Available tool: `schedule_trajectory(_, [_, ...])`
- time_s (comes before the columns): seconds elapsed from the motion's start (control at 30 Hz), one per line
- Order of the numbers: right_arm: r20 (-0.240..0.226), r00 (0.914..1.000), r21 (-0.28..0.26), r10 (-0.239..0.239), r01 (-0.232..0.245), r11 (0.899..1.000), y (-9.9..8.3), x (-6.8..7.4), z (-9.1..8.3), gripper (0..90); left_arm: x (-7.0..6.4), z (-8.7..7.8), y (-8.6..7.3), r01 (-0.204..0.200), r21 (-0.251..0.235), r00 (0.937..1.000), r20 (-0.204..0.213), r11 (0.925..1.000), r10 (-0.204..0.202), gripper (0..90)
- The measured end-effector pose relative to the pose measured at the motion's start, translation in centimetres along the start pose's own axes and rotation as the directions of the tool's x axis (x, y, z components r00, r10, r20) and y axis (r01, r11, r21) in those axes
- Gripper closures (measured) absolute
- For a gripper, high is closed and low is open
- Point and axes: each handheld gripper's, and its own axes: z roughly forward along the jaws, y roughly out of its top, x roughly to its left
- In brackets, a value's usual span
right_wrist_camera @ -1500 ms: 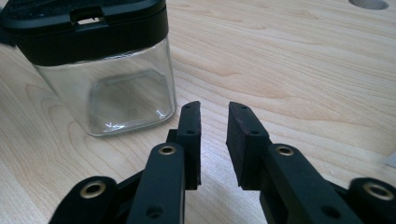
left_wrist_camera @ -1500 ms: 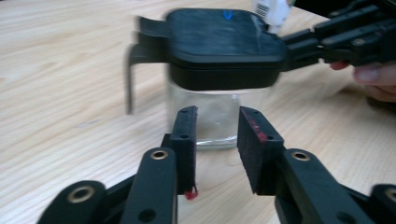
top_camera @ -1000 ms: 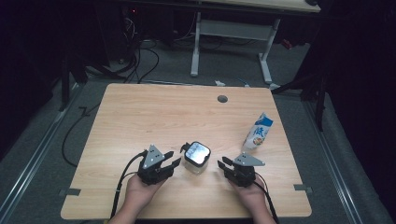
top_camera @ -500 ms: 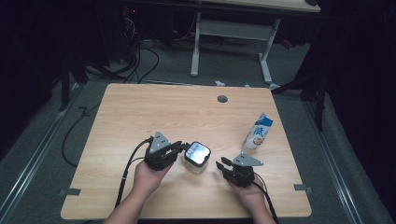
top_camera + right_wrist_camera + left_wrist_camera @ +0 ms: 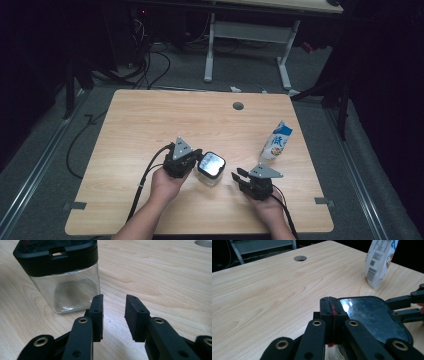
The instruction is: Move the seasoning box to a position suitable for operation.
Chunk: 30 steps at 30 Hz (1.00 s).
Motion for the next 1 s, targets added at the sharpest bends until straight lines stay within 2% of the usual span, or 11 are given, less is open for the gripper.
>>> schedule_trajectory(0.2, [-0.001, 0.9999, -0.002, 0.014, -0.014, 1.000, 0.1, -0.1, 0.0, 73.7, -0.1, 0.2, -0.3, -0.008, -0.002, 1.0000, -0.004, 1.0000, 0.008, 90.0])
schedule_trajectory(0.33, [-0.002, 0.9993, -0.014, 0.036, -0.036, 0.999, 0.2, 0.0, -0.1, 75.6, 0.0, 0.2, -0.4, 0.000, -0.010, 1.0000, -0.002, 0.9999, 0.000, 90.0])
schedule_trajectory(0.5, [0.000, 0.9998, -0.028, 0.019, -0.019, 0.999, 0.4, 0.4, -0.4, 77.7, 0.1, 0.2, -0.6, 0.019, -0.023, 0.9998, 0.004, 0.9996, -0.019, 90.0])
schedule_trajectory(0.73, [0.001, 0.9995, -0.063, -0.033, 0.033, 0.998, 1.1, 1.2, -1.0, 86.3, 0.2, 0.2, -0.7, 0.029, -0.030, 0.9995, 0.011, 0.9991, -0.029, 90.0])
schedule_trajectory(0.83, [-0.001, 0.9990, -0.072, -0.044, 0.044, 0.996, 1.3, 1.4, -1.2, 89.8, 0.3, 0.2, -0.8, 0.033, -0.033, 0.9994, 0.013, 0.9989, -0.032, 90.0])
schedule_trajectory(1.0, [-0.002, 0.9991, -0.075, -0.042, 0.041, 0.996, 1.5, 1.4, -1.3, 89.9, 0.4, 0.2, -0.9, 0.046, -0.040, 0.9988, 0.017, 0.9981, -0.046, 90.0])
